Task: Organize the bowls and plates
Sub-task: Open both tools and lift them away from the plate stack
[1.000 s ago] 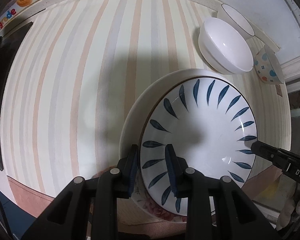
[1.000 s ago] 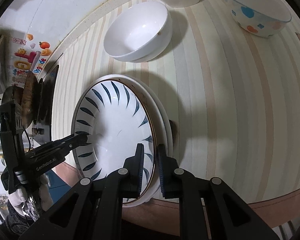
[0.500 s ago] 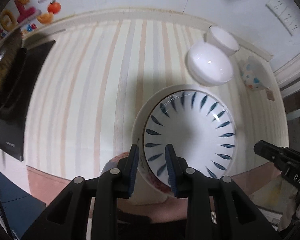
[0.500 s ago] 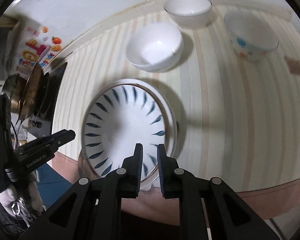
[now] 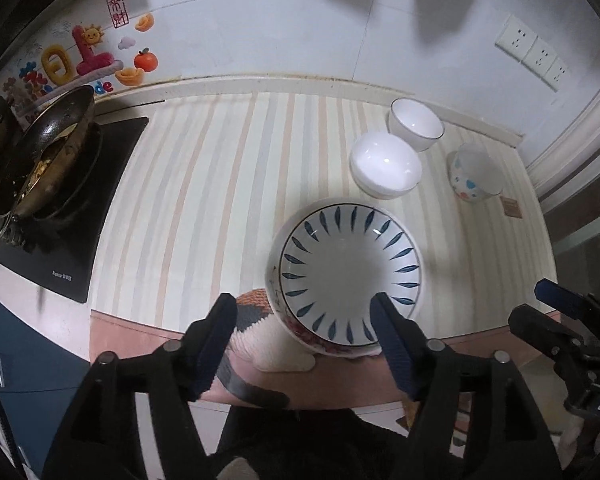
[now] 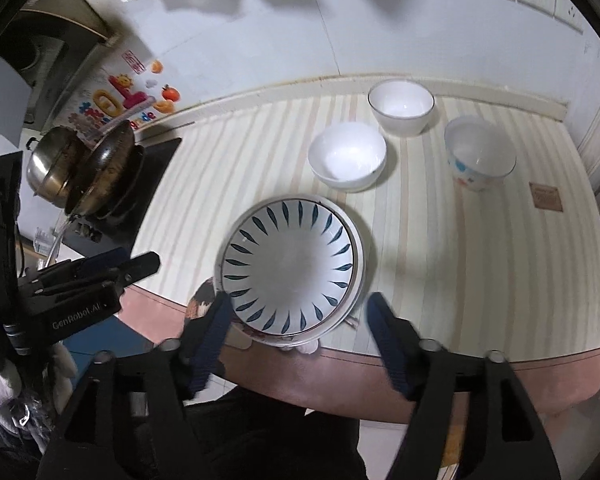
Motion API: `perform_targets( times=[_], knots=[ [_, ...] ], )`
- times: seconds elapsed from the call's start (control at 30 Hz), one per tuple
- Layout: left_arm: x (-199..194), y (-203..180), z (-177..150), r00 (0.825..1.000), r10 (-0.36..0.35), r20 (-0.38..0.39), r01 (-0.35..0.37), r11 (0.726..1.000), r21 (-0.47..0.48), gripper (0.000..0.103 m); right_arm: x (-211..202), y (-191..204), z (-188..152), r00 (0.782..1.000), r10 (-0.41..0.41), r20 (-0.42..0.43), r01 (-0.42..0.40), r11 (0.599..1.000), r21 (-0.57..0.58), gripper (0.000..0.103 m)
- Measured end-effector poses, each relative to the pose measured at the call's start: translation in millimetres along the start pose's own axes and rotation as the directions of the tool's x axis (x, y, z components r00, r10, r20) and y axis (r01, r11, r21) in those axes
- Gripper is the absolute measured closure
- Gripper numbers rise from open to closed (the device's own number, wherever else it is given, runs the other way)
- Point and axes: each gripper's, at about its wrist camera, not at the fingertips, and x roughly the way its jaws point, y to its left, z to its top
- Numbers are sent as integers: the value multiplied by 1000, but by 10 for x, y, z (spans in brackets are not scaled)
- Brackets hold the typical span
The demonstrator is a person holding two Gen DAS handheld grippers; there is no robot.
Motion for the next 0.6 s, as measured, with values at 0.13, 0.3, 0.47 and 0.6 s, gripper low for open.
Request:
perform_targets(
  times=[0.13,0.3,0.47,0.6],
  knots=[
    [-160,-43,-30,1000,-23,19,23,1000,10,35,-241,119,-32,1000,-9,23,9,1000,-19,18],
    [-324,-95,-70,997,-66,29,64,996,70,27,-474,292,-87,998,-33,51,34,999,-29,13],
    [-412,-57,-75,994,-105,33,100,988,120,27,-657,422,-160,994,-79,77,78,997,9,12],
    [-486,-32,-42,991,-129,39,122,981,150,26,-769,482,-206,992,-95,83,90,994,58,12]
  ],
)
